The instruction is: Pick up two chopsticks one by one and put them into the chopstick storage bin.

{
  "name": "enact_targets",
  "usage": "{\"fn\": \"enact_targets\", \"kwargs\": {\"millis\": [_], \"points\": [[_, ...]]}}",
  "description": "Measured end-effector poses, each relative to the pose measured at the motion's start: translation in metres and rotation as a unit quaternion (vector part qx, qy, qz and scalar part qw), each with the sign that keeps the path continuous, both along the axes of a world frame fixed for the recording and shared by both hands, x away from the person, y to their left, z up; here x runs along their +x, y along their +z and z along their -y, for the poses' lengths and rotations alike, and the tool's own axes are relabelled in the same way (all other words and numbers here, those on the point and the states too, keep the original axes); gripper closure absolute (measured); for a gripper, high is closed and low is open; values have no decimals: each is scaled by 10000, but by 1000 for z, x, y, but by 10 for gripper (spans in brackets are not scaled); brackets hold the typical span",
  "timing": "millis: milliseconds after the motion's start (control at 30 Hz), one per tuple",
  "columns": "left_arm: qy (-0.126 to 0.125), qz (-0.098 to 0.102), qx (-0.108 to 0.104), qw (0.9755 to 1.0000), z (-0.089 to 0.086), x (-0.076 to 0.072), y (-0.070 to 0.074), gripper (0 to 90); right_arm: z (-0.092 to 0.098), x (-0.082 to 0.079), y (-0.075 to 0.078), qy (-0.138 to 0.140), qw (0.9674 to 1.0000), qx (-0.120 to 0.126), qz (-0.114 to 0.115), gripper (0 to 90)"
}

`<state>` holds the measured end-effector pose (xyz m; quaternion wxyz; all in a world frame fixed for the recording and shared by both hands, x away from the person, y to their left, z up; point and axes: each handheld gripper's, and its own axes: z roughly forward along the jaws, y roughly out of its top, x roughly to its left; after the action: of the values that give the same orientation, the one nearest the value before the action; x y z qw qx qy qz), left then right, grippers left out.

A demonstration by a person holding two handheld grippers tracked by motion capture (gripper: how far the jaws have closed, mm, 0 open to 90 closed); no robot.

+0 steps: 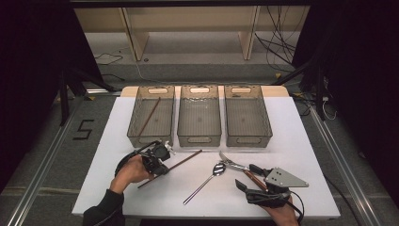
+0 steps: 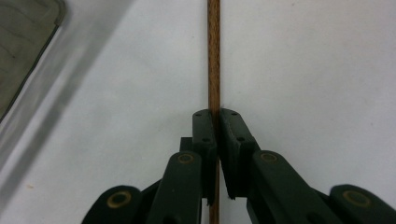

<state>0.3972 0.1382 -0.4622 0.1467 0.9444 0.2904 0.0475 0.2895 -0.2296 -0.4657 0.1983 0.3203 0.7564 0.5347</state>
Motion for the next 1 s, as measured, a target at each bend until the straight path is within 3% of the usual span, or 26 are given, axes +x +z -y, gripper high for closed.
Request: {"fn": "enact_targets", "kwargs": {"millis": [267, 600, 900, 1000], "points": [[-42, 108, -242, 9996, 0, -6, 16, 847, 0, 0, 0, 9, 10000, 13, 3, 269], [-123, 381, -479, 9980, -4, -16, 43, 847, -1, 0, 0, 12, 10000, -17, -5, 269], [66, 657, -941, 9934, -21, -15, 61, 847, -1, 0, 0, 6, 10000, -16, 3, 269], [222, 819, -1154, 9897, -27, -13, 65, 847, -2, 0, -1, -7, 10000, -16, 4, 268]]}}
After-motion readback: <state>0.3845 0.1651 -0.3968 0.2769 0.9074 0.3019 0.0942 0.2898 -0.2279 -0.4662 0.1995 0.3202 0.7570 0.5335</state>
